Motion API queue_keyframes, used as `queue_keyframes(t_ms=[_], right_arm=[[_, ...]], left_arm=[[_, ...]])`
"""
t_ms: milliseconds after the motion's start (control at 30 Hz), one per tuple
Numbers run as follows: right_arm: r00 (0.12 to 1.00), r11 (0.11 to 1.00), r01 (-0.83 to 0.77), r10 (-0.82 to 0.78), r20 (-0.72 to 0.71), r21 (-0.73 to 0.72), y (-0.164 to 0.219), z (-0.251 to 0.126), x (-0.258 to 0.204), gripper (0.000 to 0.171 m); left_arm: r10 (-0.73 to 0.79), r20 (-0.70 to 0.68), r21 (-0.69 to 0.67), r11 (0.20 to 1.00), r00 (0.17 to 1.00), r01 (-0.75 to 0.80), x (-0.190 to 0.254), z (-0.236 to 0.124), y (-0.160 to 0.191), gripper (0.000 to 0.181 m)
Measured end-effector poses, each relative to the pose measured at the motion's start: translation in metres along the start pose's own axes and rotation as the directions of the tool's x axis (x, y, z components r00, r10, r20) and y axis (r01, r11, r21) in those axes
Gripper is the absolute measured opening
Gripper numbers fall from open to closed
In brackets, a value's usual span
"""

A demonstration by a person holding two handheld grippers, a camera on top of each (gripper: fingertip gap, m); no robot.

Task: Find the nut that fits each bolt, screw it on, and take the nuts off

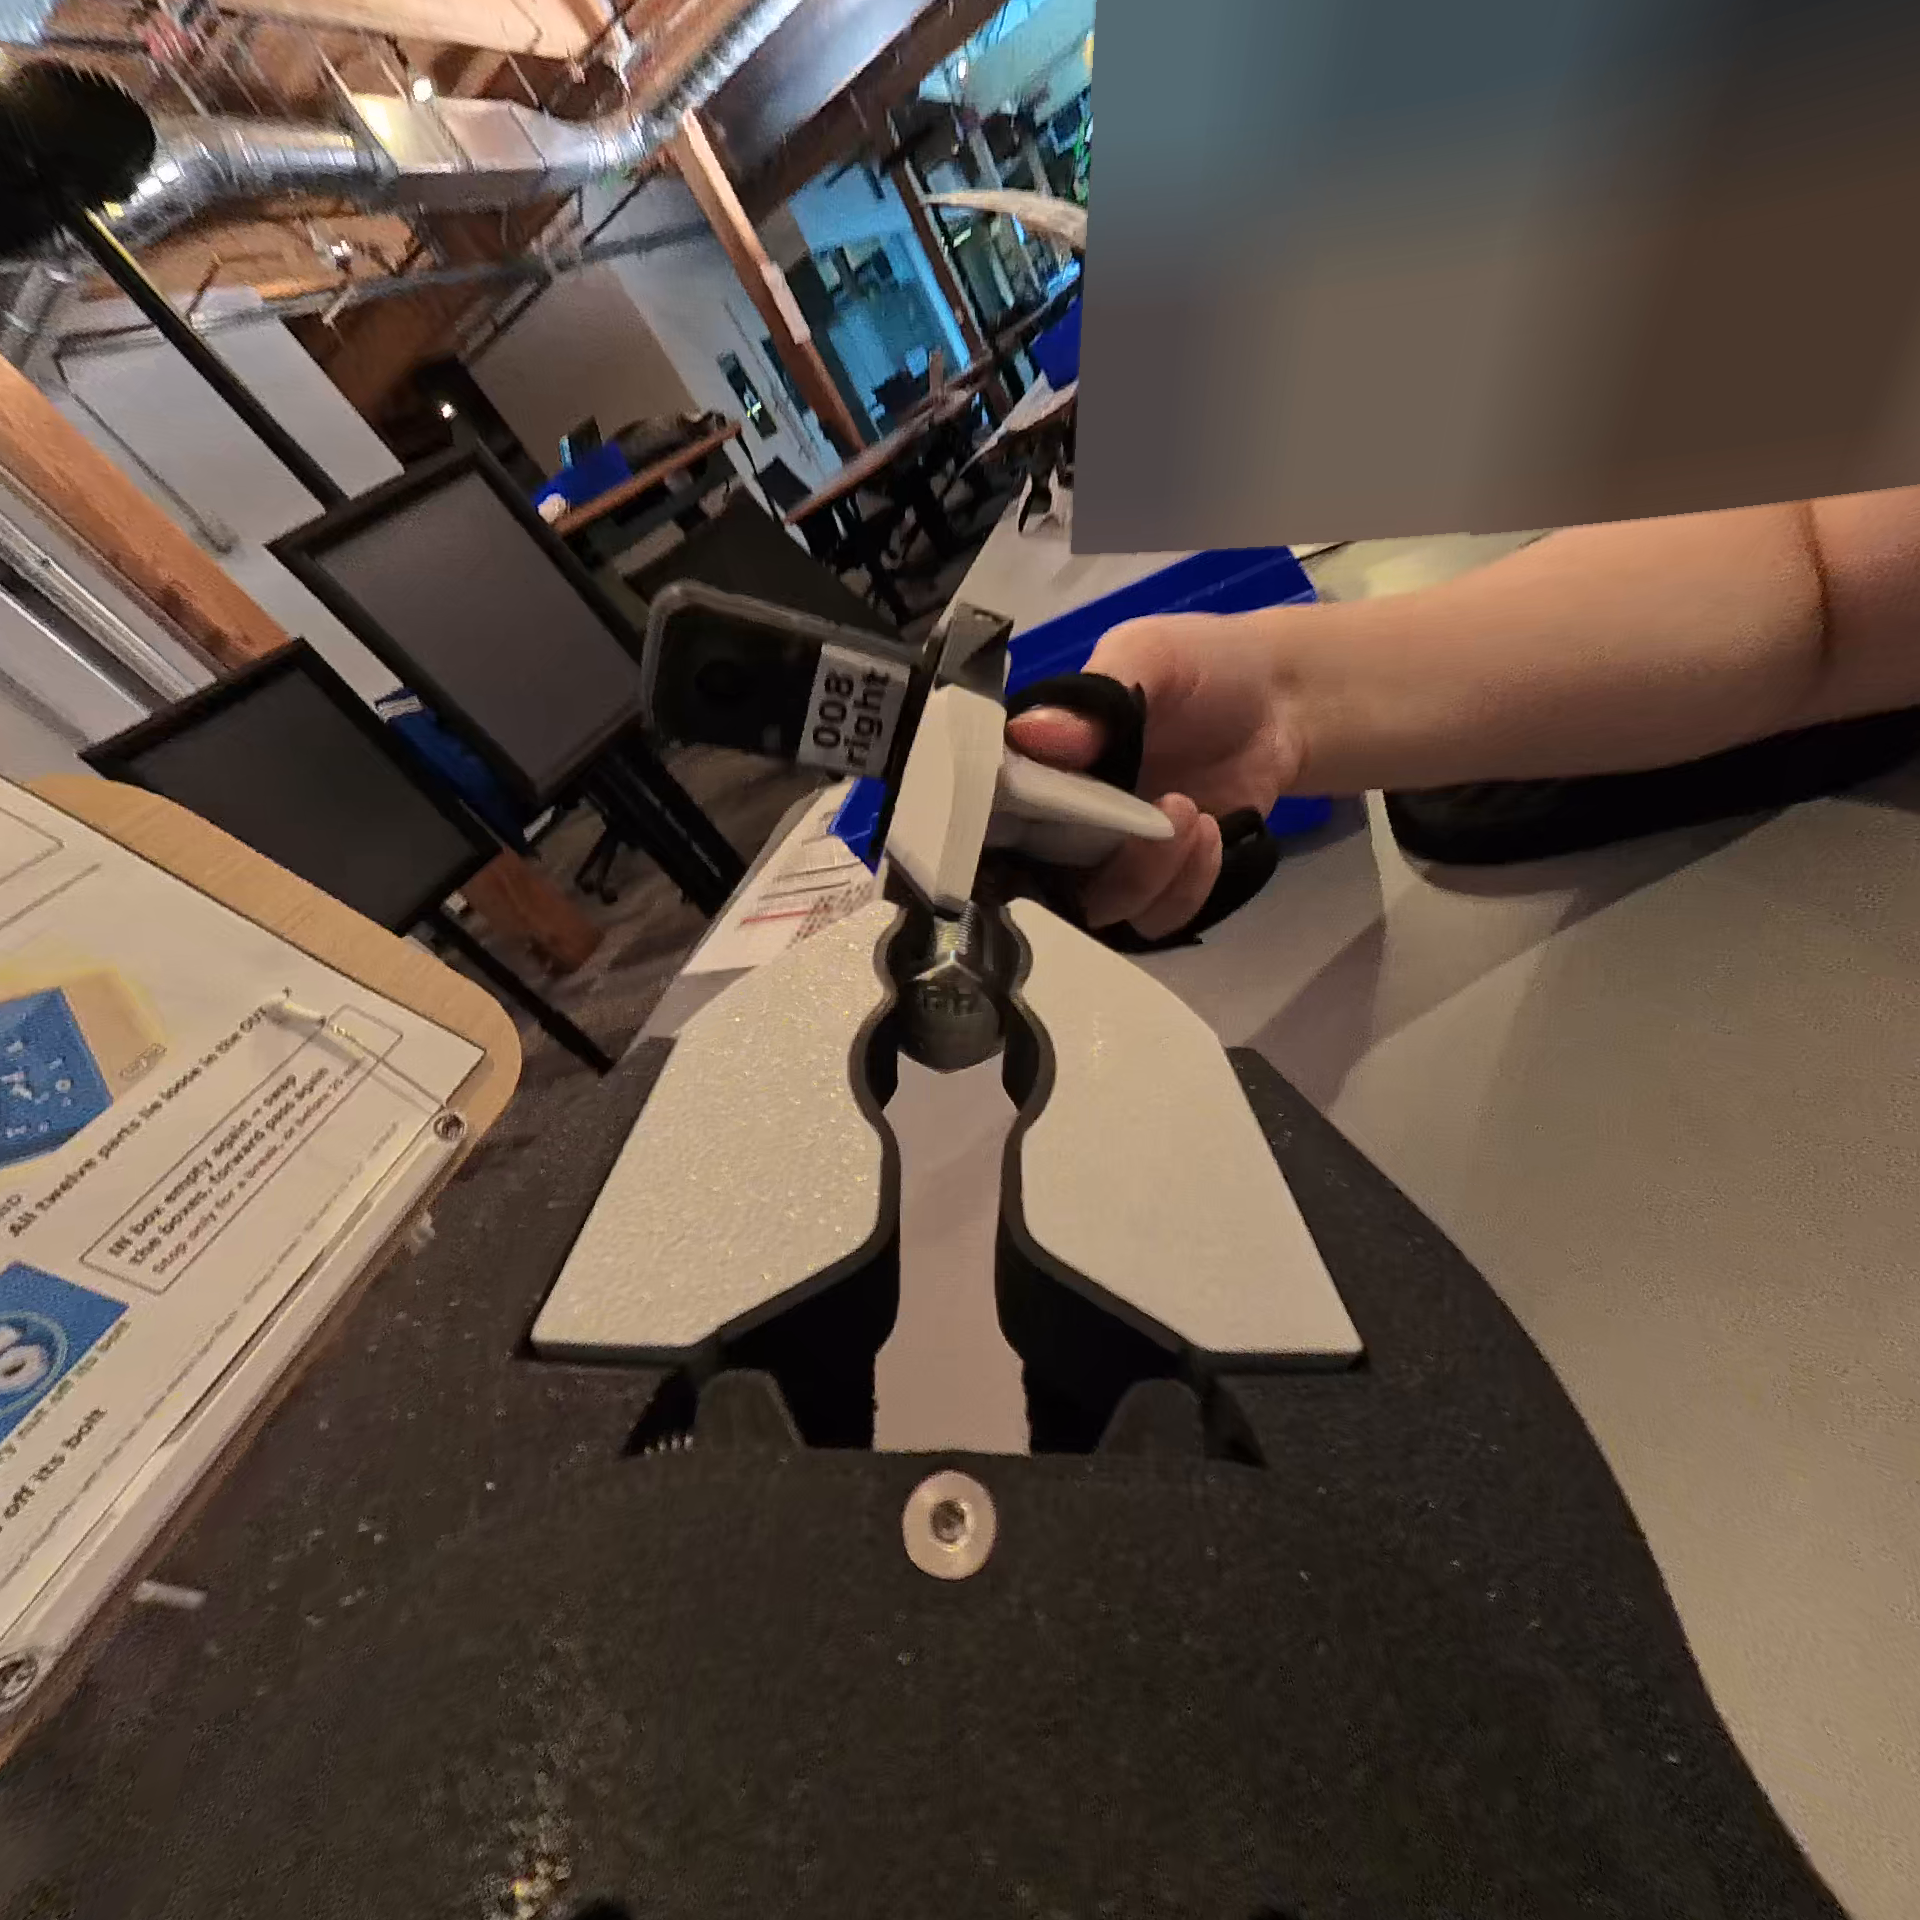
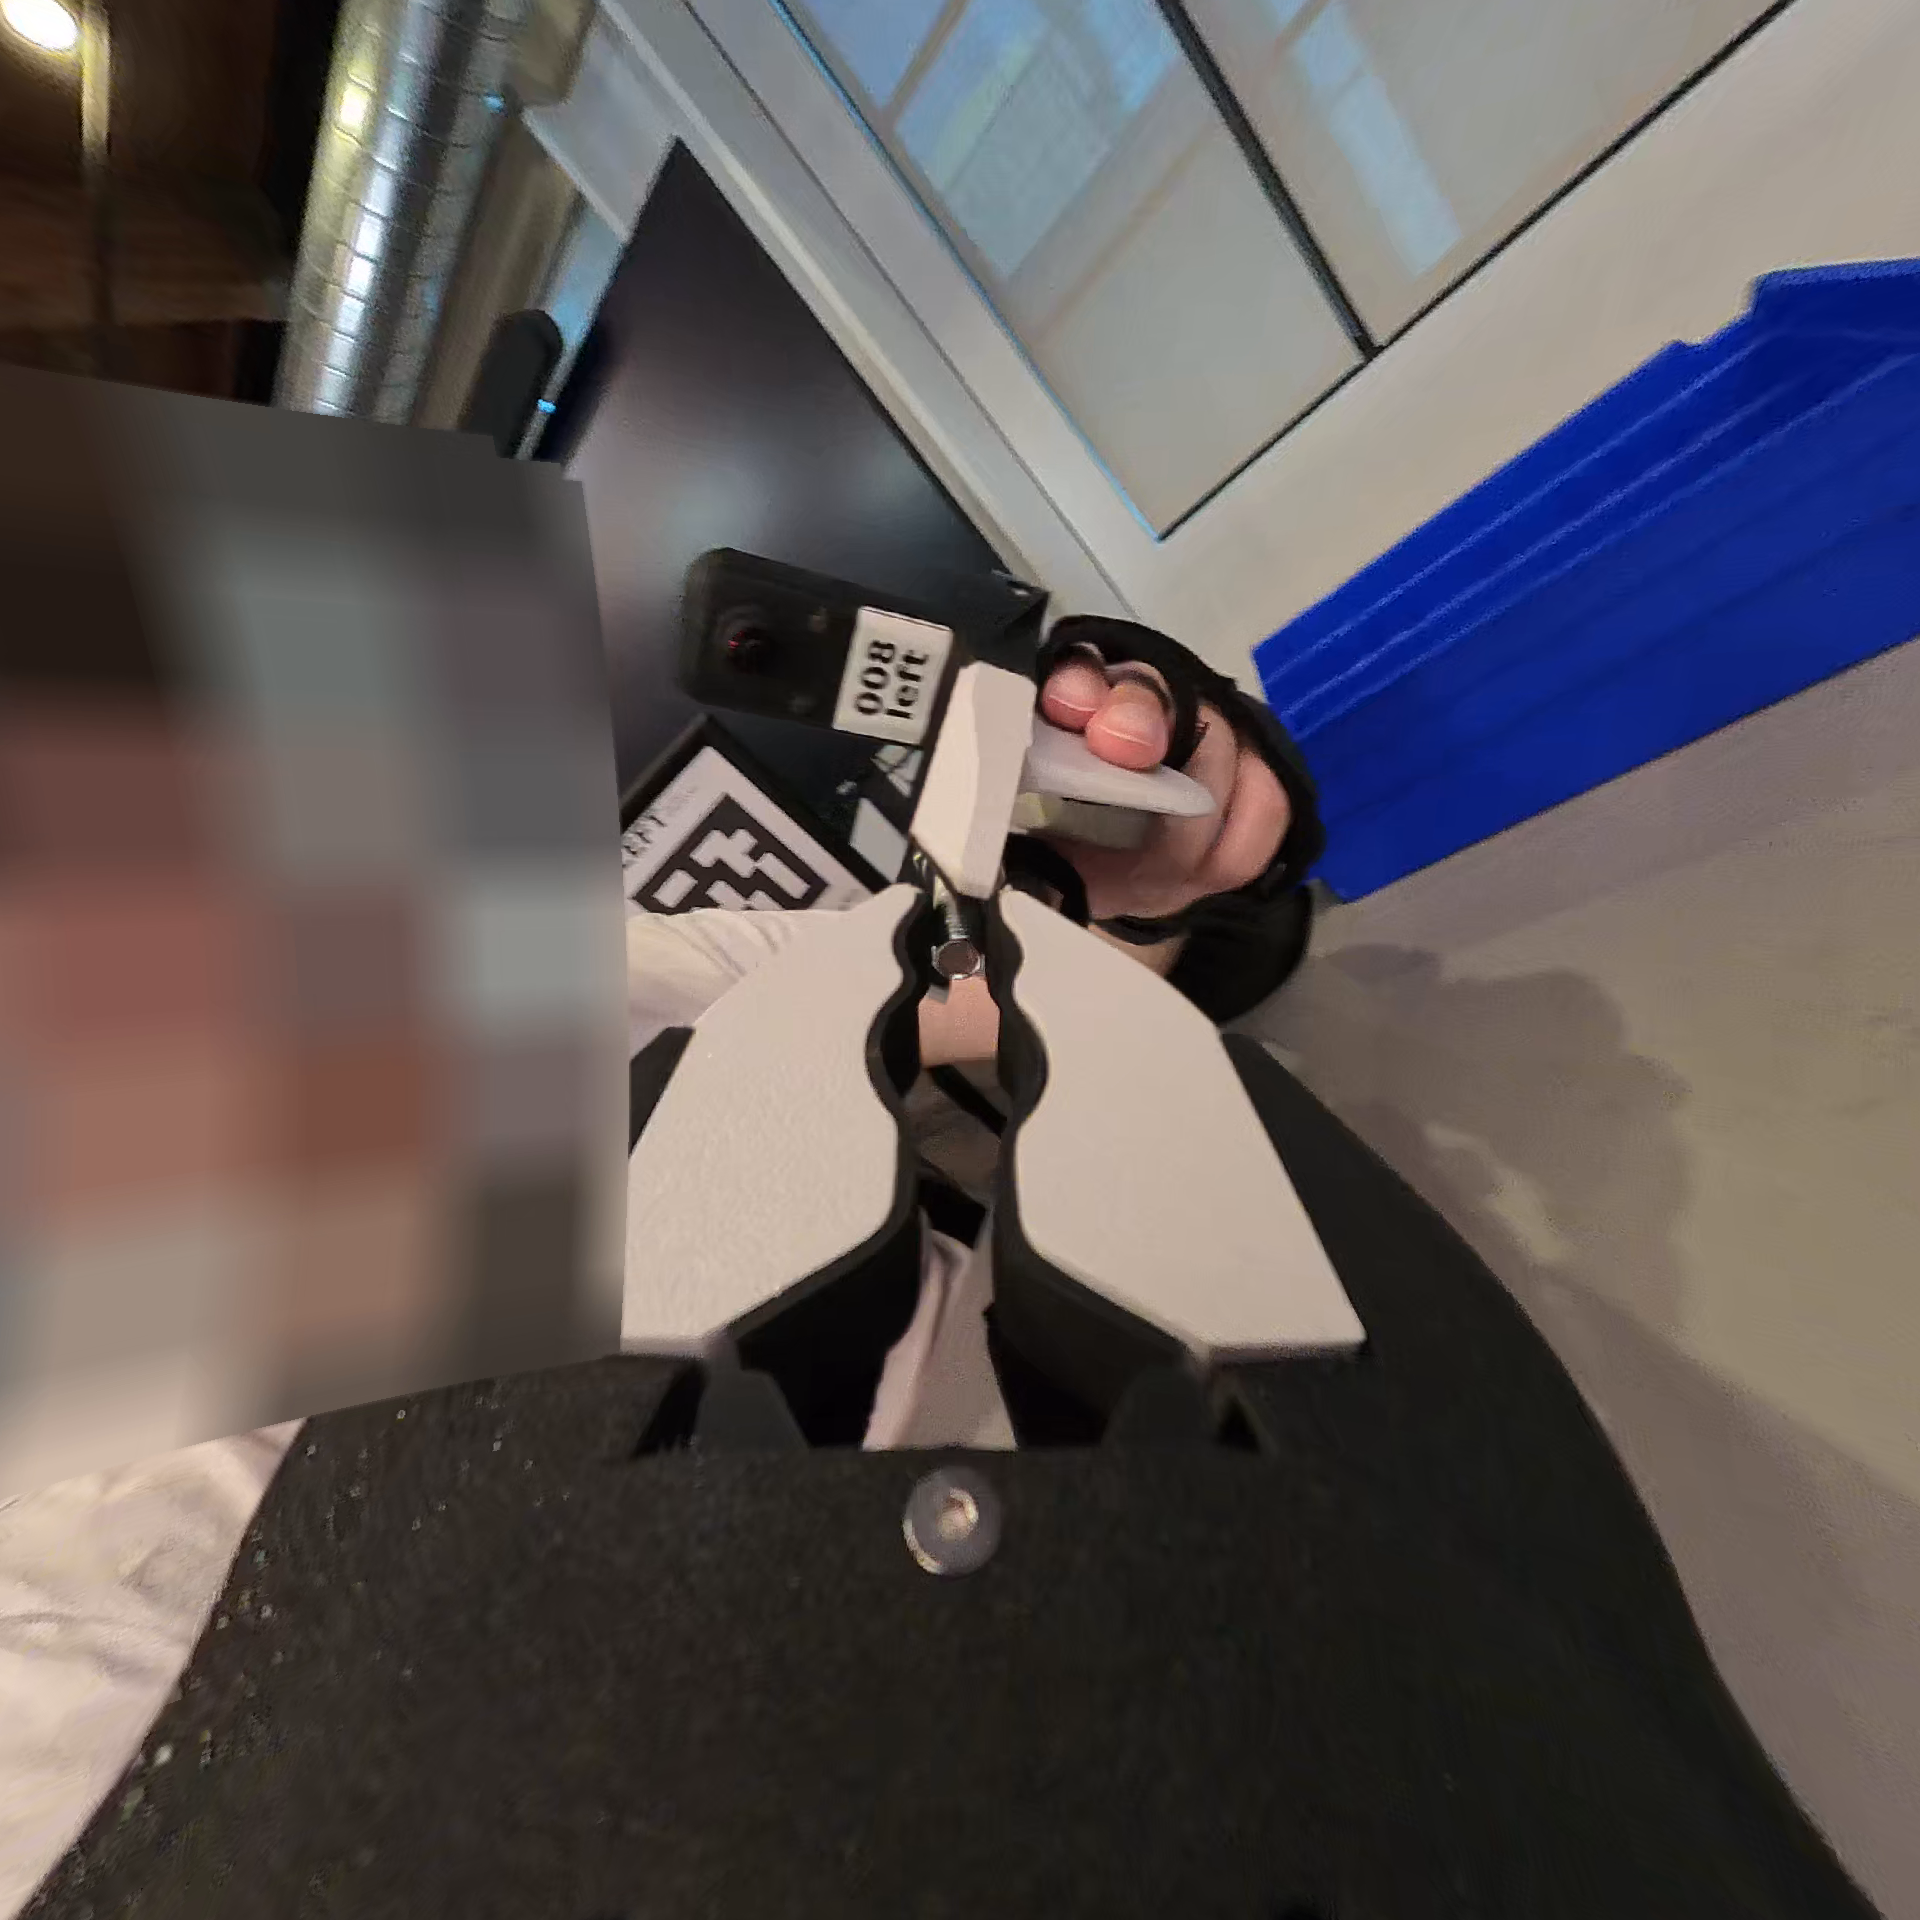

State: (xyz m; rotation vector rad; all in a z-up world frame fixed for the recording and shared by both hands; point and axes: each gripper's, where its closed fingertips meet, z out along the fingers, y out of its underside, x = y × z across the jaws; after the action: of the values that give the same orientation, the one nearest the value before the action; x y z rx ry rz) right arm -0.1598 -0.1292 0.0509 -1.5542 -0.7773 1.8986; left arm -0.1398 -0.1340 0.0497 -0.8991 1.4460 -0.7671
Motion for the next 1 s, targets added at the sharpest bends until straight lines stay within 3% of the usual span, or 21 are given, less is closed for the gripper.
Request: queue_keyframes(t_ms=[233,433,633,1000], right_arm=[[0.962,0.991,0.095,-0.115,-0.247,-0.092,0.004,-0.008,0.02,0.008],[0.959,0.995,0.062,-0.08,-0.273,-0.074,0.003,-0.011,0.025,0.008],[0.952,0.997,0.05,-0.067,-0.299,-0.065,0.002,-0.015,0.031,0.008],[0.748,0.937,0.205,-0.337,-0.572,-0.283,0.005,-0.02,0.042,0.008]], left_arm=[[0.068,0.007,-0.116,0.991,0.998,-0.067,0.002,0.006,0.018,0.024],[0.091,0.054,-0.148,0.986,0.994,-0.082,-0.007,0.006,0.025,0.024],[0.088,0.073,-0.229,0.971,0.993,-0.069,-0.014,0.007,0.04,0.04],[0.128,0.105,-0.404,0.912,0.986,-0.075,-0.02,0.011,0.074,0.027]])
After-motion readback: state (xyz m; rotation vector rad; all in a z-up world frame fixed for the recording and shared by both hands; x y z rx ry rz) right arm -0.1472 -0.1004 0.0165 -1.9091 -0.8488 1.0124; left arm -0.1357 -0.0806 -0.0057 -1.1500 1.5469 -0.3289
